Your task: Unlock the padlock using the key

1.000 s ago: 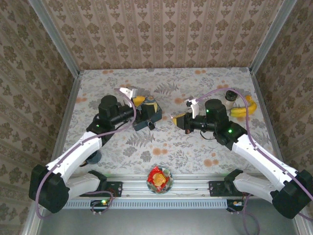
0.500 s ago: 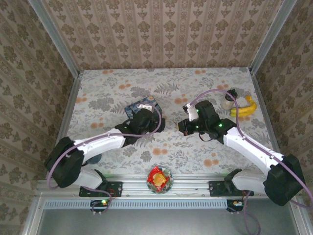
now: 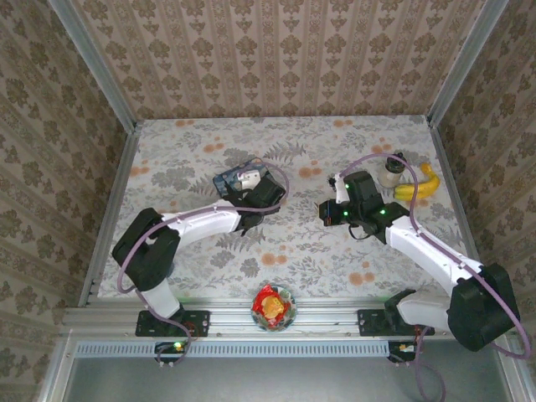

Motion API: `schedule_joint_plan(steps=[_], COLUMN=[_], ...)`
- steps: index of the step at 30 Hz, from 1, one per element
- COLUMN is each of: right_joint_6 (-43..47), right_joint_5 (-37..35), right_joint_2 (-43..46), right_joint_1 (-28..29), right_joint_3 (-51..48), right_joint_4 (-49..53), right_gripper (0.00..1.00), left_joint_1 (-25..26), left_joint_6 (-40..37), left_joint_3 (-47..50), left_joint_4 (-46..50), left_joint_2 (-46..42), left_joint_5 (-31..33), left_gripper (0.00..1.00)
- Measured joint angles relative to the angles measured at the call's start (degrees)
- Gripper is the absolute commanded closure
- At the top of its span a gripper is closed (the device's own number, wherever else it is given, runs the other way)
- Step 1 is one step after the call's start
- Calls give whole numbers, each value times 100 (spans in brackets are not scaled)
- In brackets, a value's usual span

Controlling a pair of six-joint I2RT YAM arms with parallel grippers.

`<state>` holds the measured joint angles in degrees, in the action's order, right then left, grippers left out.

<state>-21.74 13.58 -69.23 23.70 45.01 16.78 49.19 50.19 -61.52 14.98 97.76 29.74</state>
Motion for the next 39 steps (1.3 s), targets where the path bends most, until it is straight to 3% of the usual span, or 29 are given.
schedule_joint_plan(steps=[13,28,39], right_joint_6=[-122,-389,-442], right_joint_5=[-140,-424,-439], right_joint_2=[-101,-133,-199], right_joint_1=[-70,-94,-94], right_joint_3=[-42,-52,-52], right_joint_4=[-48,-306,-415], right_gripper=[100,100,100], left_joint_1=[601,42,-136], left_joint_6=[629,892,807], left_joint_3=[101,101,-162], left_joint_4=[647,264,-203], left_joint_2=[83,940,1200], left_joint_5=[614,214,57], left_gripper=[17,24,23])
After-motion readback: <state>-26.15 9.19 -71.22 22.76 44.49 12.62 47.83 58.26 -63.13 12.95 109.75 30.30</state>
